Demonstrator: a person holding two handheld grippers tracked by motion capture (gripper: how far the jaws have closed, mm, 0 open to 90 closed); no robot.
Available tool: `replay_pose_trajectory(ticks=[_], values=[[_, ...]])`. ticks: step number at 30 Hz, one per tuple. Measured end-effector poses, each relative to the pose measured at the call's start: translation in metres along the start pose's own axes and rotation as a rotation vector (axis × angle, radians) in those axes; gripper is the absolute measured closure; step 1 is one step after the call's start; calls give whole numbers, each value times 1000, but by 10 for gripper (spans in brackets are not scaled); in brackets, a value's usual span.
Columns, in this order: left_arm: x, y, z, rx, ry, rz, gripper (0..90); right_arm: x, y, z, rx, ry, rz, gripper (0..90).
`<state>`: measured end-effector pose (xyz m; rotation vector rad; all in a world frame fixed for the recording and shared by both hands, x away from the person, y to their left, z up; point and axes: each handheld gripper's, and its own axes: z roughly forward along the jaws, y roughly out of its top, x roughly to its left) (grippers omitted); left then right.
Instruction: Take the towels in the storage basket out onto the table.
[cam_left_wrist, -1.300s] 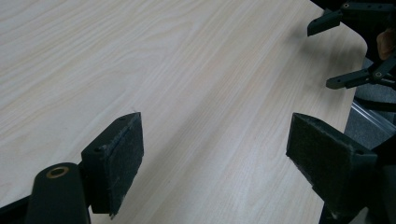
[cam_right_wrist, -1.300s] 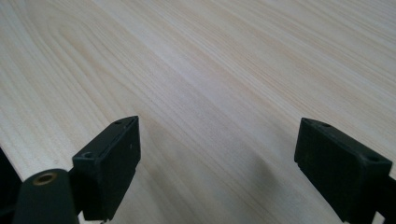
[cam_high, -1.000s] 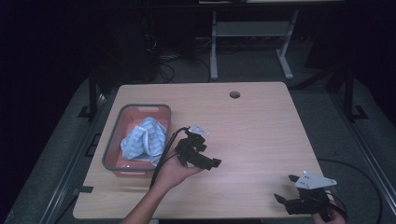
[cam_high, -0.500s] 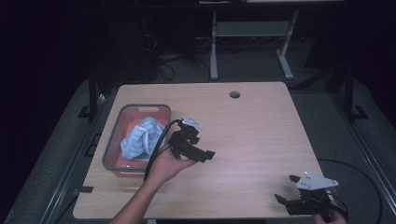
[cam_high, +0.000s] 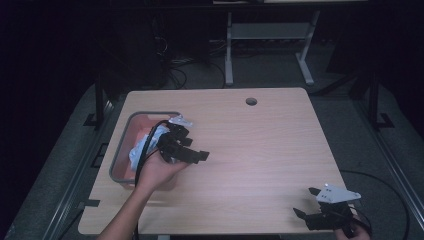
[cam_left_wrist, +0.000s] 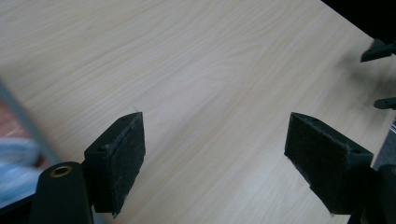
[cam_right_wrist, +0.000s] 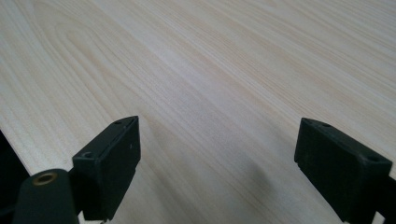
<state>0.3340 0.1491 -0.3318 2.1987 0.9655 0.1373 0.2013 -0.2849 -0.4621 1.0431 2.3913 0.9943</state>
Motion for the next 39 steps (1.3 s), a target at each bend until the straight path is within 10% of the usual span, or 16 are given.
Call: replay_pose_trajectory(ticks=[26,39], values=[[52,-27,-57,-61,133,-139,205,1,1,2,10,8,-21,139],[72,-45,-60,-22,194,-210,221,0,0,1,7,-2,-10,138]])
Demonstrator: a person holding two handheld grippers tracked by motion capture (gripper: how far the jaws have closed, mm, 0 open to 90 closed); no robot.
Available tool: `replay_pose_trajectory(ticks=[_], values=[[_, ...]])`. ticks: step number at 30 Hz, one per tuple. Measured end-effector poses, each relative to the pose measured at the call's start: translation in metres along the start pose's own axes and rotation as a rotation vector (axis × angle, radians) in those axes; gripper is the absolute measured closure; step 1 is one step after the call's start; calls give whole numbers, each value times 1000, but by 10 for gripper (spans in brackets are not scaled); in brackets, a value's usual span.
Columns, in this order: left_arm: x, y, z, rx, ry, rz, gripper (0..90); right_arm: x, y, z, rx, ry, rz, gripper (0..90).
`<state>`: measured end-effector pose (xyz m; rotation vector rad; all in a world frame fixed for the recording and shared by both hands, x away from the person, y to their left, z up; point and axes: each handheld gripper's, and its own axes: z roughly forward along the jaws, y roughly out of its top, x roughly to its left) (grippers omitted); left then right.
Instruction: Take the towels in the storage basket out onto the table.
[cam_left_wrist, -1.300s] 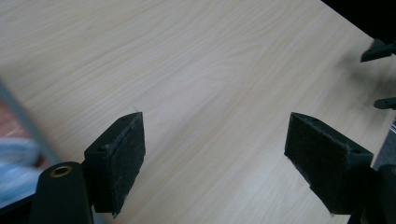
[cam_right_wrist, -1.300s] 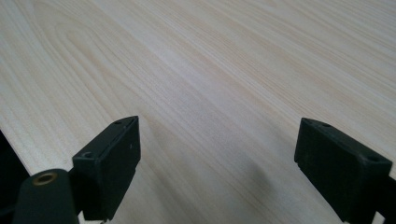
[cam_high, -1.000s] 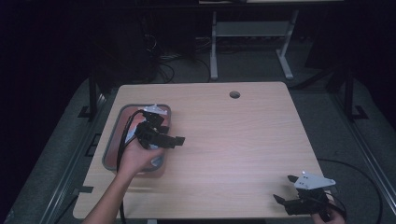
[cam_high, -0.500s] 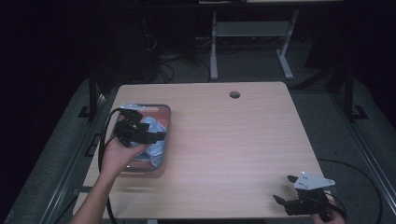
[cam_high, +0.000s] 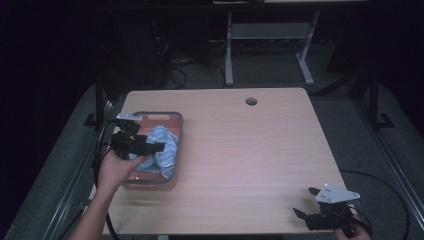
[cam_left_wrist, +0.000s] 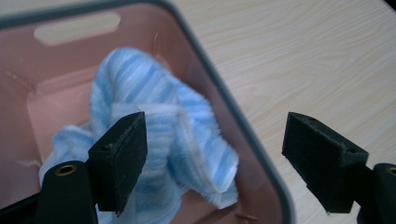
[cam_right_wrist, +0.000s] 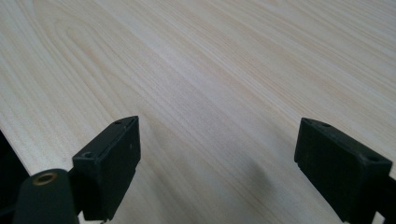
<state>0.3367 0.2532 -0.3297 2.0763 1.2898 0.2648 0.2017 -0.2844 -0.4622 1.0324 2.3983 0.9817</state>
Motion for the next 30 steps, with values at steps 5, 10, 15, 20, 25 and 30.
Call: replay_pose_trajectory(ticks=[5,10,15,20,25,30], values=[[13,-3,13,17,33,-49,221,0,0,0,-1,-1,2,138],[25,-3,27,56,53,-85,224,-2,-1,-1,-3,-2,8,138],[30,-2,41,108,76,-102,232,-3,-1,-2,-9,-5,6,138],[34,0,51,142,81,-115,235,-3,-1,-3,-13,-4,7,138],[37,6,62,190,88,-124,299,-4,-2,-4,-13,-4,10,138],[37,9,73,261,100,-110,403,-4,-2,-4,-24,-1,21,138]])
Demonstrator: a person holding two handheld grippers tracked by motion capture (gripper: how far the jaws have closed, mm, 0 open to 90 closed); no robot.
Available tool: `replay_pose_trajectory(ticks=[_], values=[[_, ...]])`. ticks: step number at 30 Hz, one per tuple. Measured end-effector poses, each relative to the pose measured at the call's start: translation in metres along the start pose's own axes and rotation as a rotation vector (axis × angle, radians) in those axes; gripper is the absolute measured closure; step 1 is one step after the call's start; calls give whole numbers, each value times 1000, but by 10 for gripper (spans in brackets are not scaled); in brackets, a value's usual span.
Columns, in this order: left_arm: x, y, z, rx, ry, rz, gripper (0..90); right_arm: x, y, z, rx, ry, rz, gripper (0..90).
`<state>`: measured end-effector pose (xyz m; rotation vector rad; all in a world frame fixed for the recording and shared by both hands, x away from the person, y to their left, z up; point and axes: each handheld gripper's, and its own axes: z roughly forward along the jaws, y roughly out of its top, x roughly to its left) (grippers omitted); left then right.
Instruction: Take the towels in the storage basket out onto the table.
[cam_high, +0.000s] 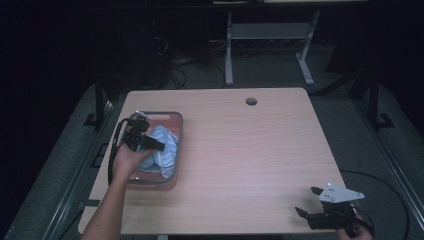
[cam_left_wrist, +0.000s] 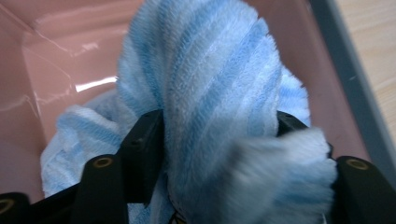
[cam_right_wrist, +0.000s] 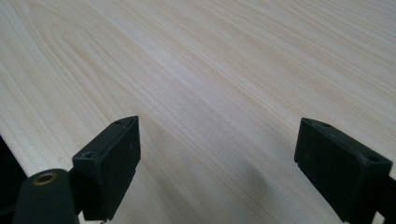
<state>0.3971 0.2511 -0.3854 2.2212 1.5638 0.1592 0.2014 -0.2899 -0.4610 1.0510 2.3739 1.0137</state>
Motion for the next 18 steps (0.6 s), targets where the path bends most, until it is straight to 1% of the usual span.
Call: replay_pose_trajectory(ticks=[1,2,3,6,7,8,9,10,13,14,15,16,17,18], values=[[-1,0,2,11,10,6,440,0,0,0,-1,0,0,138],[-3,1,6,49,28,29,452,0,0,0,-1,1,0,138],[-3,1,8,59,42,40,477,0,0,0,0,2,2,139],[-4,1,11,90,56,48,556,1,0,-1,3,2,1,138],[-4,1,11,90,56,48,587,1,0,-1,0,1,2,138],[-5,1,12,96,65,47,587,1,0,-1,0,1,2,138],[-5,1,13,105,68,46,630,1,0,-1,-5,5,2,138],[-4,2,12,100,61,33,644,1,0,-2,-3,4,-1,138],[-3,1,10,96,52,34,653,1,0,-2,-6,4,0,138],[-2,-1,7,78,35,27,654,1,0,-2,-7,4,0,138],[-2,-1,7,78,35,27,657,1,0,-2,-7,4,0,138],[-1,-2,4,70,24,21,657,1,0,-2,-8,4,1,138],[0,-5,-2,37,2,8,660,1,0,-2,-8,3,3,138],[0,-5,-2,37,2,8,661,1,0,-2,-8,3,4,138]])
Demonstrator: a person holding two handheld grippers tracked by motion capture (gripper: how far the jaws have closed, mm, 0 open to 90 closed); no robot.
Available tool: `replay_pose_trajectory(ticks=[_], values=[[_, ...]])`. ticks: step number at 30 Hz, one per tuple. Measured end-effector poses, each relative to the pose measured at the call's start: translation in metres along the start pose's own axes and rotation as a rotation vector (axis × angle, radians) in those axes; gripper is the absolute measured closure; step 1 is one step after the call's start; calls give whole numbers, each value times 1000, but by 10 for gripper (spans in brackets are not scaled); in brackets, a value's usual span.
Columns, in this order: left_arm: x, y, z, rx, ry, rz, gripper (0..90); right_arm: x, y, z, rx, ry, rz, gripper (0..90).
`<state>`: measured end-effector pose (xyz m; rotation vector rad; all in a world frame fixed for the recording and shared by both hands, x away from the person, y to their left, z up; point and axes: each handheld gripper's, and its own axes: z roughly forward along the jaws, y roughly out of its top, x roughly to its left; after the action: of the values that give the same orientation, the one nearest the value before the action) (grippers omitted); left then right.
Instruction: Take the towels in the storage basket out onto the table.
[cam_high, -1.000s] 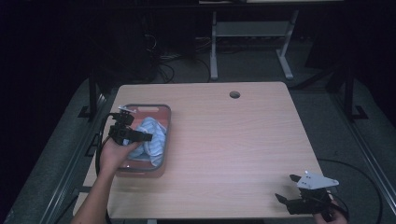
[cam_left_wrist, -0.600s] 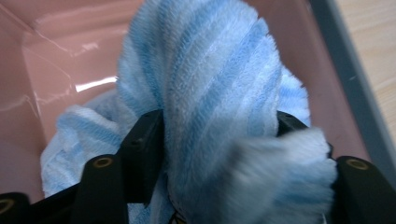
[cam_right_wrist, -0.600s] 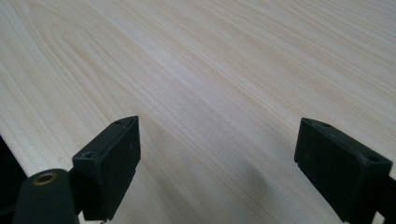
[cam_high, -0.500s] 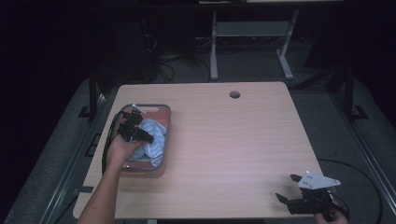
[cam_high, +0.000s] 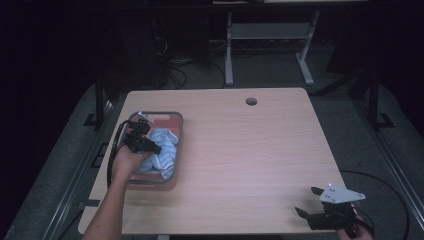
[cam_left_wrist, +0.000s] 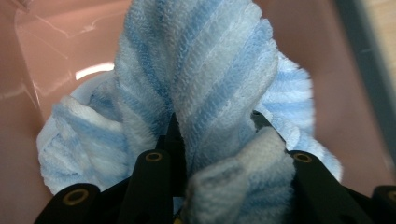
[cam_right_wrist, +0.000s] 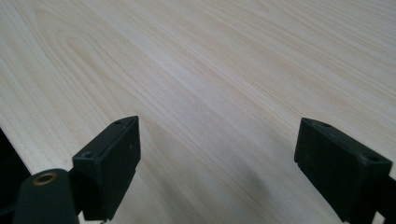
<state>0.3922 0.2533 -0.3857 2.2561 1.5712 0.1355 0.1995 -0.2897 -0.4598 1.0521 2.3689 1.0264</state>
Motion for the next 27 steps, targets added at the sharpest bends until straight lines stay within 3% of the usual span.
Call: replay_pose_trajectory(ticks=[8,9,17,20,21,27], values=[[2,-16,-22,-84,-45,-5,661,0,-1,-2,-3,-10,5,138],[2,-18,-30,-118,-52,-6,661,0,-1,-2,-3,-11,4,139],[2,-22,-49,-179,-82,-8,662,-6,-2,-1,-5,-20,6,138],[1,-21,-54,-185,-80,4,662,-6,-2,-1,0,-21,12,138],[0,-21,-56,-192,-100,1,662,-6,-2,-2,-2,-22,12,138],[-1,-21,-62,-207,-122,1,663,-7,-2,-1,-3,-26,18,138]])
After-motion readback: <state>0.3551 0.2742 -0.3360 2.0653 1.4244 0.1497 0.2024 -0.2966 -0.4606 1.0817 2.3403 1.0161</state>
